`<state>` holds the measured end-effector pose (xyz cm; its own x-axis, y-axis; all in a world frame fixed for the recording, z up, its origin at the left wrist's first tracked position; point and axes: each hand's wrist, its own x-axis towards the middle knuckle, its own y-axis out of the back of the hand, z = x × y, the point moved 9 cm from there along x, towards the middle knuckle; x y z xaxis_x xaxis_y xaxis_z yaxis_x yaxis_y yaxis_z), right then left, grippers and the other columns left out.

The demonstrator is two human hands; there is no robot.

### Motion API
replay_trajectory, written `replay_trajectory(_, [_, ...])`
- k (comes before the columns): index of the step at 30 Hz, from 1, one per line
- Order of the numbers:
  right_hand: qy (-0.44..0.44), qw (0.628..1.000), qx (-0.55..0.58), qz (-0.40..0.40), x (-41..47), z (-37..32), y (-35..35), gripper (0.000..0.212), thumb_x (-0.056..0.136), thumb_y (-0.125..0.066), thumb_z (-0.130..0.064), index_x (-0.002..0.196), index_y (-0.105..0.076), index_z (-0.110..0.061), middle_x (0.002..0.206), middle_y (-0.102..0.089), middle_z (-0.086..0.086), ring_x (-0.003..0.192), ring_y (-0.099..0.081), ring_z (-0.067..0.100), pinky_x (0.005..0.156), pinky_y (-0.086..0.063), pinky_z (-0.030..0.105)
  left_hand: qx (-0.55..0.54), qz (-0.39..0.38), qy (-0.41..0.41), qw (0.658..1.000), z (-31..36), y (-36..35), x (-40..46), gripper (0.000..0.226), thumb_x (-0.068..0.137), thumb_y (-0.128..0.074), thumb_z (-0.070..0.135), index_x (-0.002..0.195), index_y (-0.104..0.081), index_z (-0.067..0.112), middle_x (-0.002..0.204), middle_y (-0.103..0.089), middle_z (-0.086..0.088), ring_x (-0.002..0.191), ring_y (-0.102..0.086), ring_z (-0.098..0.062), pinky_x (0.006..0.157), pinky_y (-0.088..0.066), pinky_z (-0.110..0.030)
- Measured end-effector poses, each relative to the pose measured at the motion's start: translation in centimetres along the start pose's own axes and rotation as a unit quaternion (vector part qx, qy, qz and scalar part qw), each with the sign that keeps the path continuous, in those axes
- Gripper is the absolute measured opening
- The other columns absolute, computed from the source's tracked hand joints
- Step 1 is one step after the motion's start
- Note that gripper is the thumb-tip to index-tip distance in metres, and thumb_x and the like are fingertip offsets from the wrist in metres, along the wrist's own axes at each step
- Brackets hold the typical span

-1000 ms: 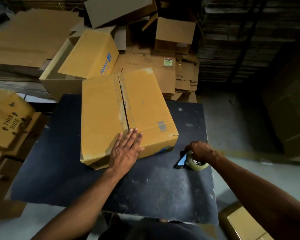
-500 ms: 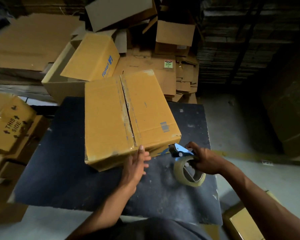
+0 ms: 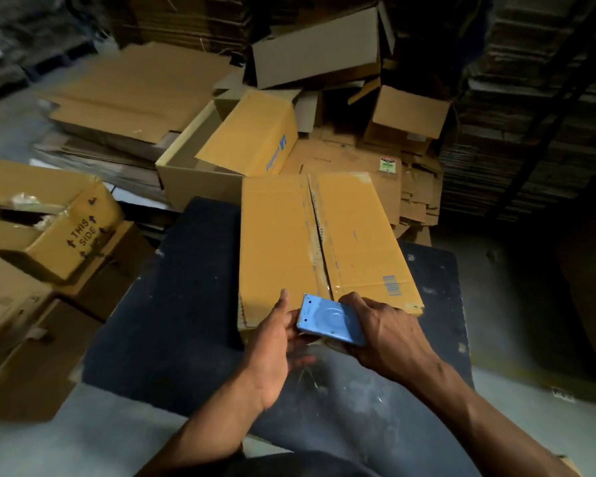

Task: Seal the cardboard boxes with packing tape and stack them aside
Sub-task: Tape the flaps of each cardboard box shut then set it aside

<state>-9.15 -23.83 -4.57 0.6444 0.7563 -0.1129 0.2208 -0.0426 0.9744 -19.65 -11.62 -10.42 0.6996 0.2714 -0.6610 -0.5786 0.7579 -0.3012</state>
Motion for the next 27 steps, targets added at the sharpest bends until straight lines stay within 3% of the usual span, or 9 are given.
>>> replay_trajectory(3, [0.033,0.998,0.056,0.001,1.9,-2.8,0.7,0.069,0.080,-0.074,-0.062,0.136,-0.044,-0.035,0.120,-0.066,-0.007,0.101,-0.066,0.025,0.065,-0.046,0.034,-0.108,0.052,0.006,0.993,0.2,3.0,-0.6,0.051,0.092,-0.059,0.058,0.114,-0.076,0.015,0.094,-0.075,-0.006,0.081,-0.064,-0.022,0.070,-0.043,-0.037])
replay_trajectory(6, [0.081,0.994,0.079,-0.005,3.6,-5.8,0.8,0.071,0.076,-0.079,-0.058,0.136,-0.046,-0.035,0.122,-0.066,-0.008,0.101,-0.066,0.025,0.070,-0.052,0.037,-0.186,0.078,0.026,0.979,-0.2,5.1,-0.7,0.041,0.093,-0.064,0.050,0.108,-0.077,0.015,0.090,-0.072,-0.005,0.076,-0.060,-0.020,0.068,-0.042,-0.035])
replay_trajectory(10, [0.127,0.989,0.071,-0.026,5.5,-8.2,0.3,0.075,0.077,-0.077,-0.065,0.139,-0.048,-0.036,0.124,-0.066,-0.009,0.104,-0.065,0.020,0.071,-0.048,0.034,-0.127,0.165,-0.003,0.978,0.2,9.3,-0.6,0.022,0.104,-0.053,0.018,0.100,-0.074,0.013,0.071,-0.073,-0.001,0.064,-0.060,-0.014,0.057,-0.040,-0.030])
replay_trajectory(13, [0.165,0.983,0.034,-0.068,6.0,-9.0,-0.5,0.085,0.078,-0.073,-0.071,0.149,-0.039,-0.038,0.131,-0.062,-0.011,0.110,-0.061,0.015,0.076,-0.049,0.032,-0.032,0.243,-0.058,0.968,1.0,12.9,-0.3,0.021,0.104,-0.061,0.023,0.098,-0.077,0.011,0.071,-0.075,-0.004,0.054,-0.058,-0.011,0.046,-0.037,-0.024])
replay_trajectory(17, [0.156,0.983,-0.001,-0.095,5.7,-4.4,0.8,0.084,0.083,-0.074,-0.064,0.153,-0.037,-0.038,0.138,-0.059,-0.010,0.117,-0.059,0.015,0.085,-0.051,0.035,-0.025,0.315,-0.069,0.946,0.6,17.5,-0.2,0.024,0.103,-0.064,0.026,0.095,-0.077,0.007,0.079,-0.077,-0.003,0.044,-0.053,-0.006,0.039,-0.032,-0.020])
replay_trajectory(21, [0.118,0.983,-0.034,-0.134,5.3,0.7,1.3,0.083,0.081,-0.077,-0.061,0.152,-0.038,-0.042,0.131,-0.061,-0.014,0.115,-0.059,0.012,0.084,-0.051,0.034,0.006,0.305,-0.075,0.949,0.3,17.6,0.9,0.022,0.103,-0.065,0.027,0.092,-0.077,0.012,0.078,-0.078,0.001,0.047,-0.054,-0.007,0.039,-0.032,-0.020])
replay_trajectory(25, [0.117,0.979,-0.090,-0.142,6.1,2.0,0.4,0.084,0.082,-0.078,-0.059,0.153,-0.039,-0.038,0.125,-0.062,-0.012,0.114,-0.060,0.015,0.077,-0.041,0.029,0.013,0.295,-0.093,0.951,-0.3,15.3,2.4,0.023,0.103,-0.065,0.030,0.091,-0.076,0.013,0.081,-0.079,0.001,0.047,-0.053,-0.010,0.039,-0.032,-0.022])
replay_trajectory(27, [0.117,0.976,-0.097,-0.154,6.4,2.0,-0.2,0.085,0.082,-0.078,-0.058,0.154,-0.039,-0.037,0.125,-0.062,-0.010,0.115,-0.060,0.016,0.078,-0.044,0.031,0.028,0.304,-0.095,0.947,-0.5,15.5,2.8,0.024,0.103,-0.064,0.031,0.091,-0.076,0.015,0.081,-0.079,0.002,0.050,-0.053,-0.012,0.040,-0.032,-0.023])
